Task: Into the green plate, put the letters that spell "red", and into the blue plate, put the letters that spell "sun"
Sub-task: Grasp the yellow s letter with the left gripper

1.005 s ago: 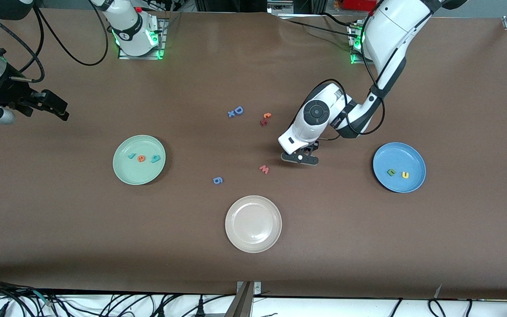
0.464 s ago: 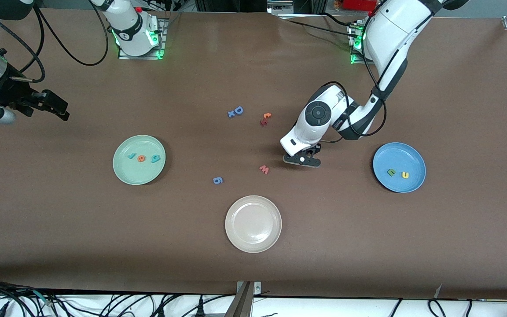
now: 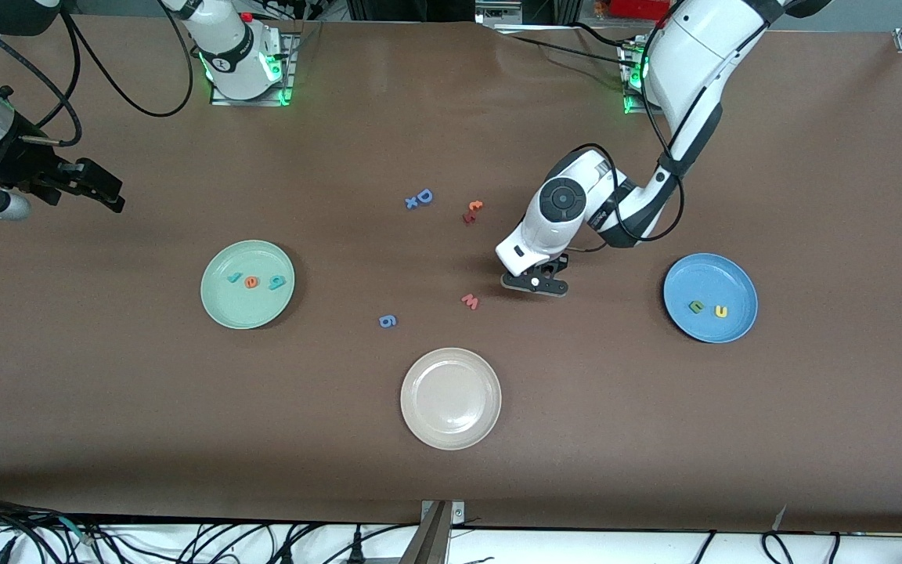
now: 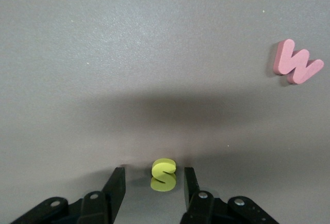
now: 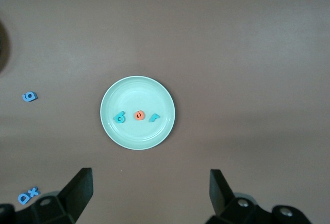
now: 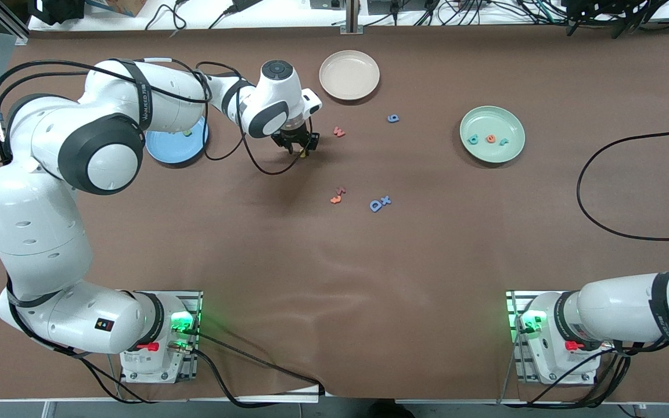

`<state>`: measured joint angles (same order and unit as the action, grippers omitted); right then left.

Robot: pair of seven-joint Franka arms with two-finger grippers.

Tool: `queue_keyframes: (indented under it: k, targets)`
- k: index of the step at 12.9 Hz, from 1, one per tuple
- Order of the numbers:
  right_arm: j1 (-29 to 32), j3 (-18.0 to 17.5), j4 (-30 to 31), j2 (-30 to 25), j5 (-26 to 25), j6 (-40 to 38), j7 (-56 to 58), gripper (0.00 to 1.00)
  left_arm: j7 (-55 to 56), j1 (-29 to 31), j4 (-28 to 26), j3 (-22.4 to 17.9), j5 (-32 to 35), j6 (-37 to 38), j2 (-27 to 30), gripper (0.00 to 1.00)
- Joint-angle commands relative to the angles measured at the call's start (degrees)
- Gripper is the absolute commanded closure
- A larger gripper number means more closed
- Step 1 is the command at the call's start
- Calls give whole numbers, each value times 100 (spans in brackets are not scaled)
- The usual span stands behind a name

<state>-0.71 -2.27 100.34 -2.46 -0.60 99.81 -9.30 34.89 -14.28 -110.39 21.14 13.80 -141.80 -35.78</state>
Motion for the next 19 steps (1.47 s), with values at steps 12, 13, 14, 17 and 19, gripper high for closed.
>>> queue_keyframes:
  k: [12, 13, 14, 17, 19]
  targets:
    - [53, -115, -147, 26, -45, -199, -2, 0, 54, -5, 9, -14, 202, -128, -60, 88]
    - [53, -115, -147, 35, -45, -199, -2, 0, -25, 47, 9, -23, 202, -102, -8, 90]
    - [53, -115, -147, 35, -54, -199, -2, 0, -339, 213, -8, -58, 193, -76, 97, 92]
    - [53, -115, -147, 26, -54, -199, -2, 0, -2120, 1353, -35, -67, 88, 389, 492, 92]
    - [53, -115, -147, 35, -45, -199, -2, 0, -3079, 2066, -61, -67, 88, 592, 599, 94]
